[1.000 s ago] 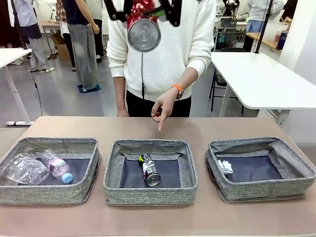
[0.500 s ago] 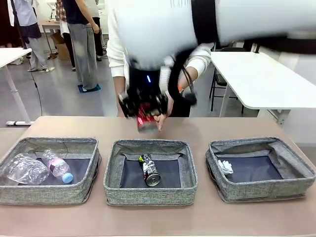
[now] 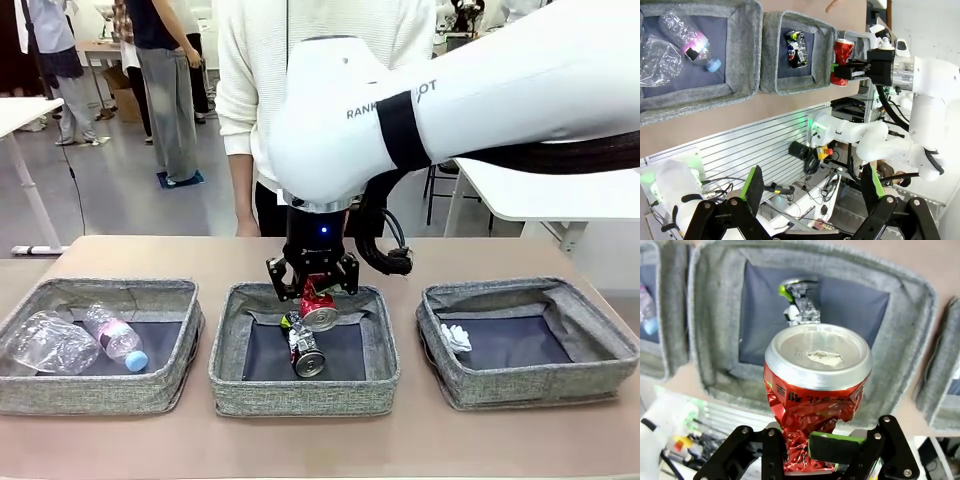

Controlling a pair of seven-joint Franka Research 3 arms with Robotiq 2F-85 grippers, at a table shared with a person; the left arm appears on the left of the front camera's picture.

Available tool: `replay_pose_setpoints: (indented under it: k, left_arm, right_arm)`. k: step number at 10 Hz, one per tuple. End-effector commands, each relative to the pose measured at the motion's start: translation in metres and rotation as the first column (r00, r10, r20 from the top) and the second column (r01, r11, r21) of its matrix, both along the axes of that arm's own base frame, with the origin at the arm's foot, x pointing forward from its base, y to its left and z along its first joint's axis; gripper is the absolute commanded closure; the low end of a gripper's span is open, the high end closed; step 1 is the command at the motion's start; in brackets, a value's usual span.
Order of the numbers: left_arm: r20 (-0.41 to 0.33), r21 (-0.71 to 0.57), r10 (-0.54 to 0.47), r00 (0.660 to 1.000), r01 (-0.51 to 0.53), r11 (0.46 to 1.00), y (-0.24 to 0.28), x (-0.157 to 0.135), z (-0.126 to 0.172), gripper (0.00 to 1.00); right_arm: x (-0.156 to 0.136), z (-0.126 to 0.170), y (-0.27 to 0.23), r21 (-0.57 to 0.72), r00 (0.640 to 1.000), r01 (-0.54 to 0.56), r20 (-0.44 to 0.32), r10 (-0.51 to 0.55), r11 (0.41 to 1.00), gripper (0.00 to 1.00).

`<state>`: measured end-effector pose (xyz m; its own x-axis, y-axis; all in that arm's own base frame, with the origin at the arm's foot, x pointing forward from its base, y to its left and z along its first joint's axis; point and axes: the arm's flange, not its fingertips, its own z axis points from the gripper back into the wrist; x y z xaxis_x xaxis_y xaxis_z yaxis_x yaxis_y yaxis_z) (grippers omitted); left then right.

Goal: Sort the waste into the appropriate baskets.
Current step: Place the picked waste into the Fabric basket indicated by the person.

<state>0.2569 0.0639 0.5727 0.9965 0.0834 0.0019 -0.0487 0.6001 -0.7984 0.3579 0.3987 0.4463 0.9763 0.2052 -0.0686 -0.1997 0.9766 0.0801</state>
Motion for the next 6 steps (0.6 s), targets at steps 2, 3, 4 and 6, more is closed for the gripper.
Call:
replay_pose_setpoints:
  k: [2,3,4,6]
  left_arm:
    - [0.013,-0.007,-0.015,1.000,0.015,1.000,0.0016,-0.0024,-0.0012,0.00]
    - [0.013,-0.007,-0.015,1.000,0.015,1.000,0.0016,-0.0024,-0.0012,0.00]
    - [0.013,-0.007,-0.015,1.000,0.015,1.000,0.0016,-0.0024,-0.0012,0.00]
    - [0.013,-0.007,-0.015,1.000,0.015,1.000,0.0016,-0.0024,-0.0012,0.00]
  right_arm:
    - [0.0017,0.0141,-0.0042,0.019,1.000,-0.007,-0.022,0.008,1.000,1.00]
    - [0.0020,0.0143,-0.0045,0.014,1.000,-0.010,-0.026,0.011,1.000,1.00]
    - [0.0022,0.0143,-0.0048,0.017,0.999,-0.010,-0.035,0.011,1.000,0.76]
    - [0.0020,0.0139,-0.0046,0.017,0.999,-0.012,-0.037,0.013,1.000,0.18]
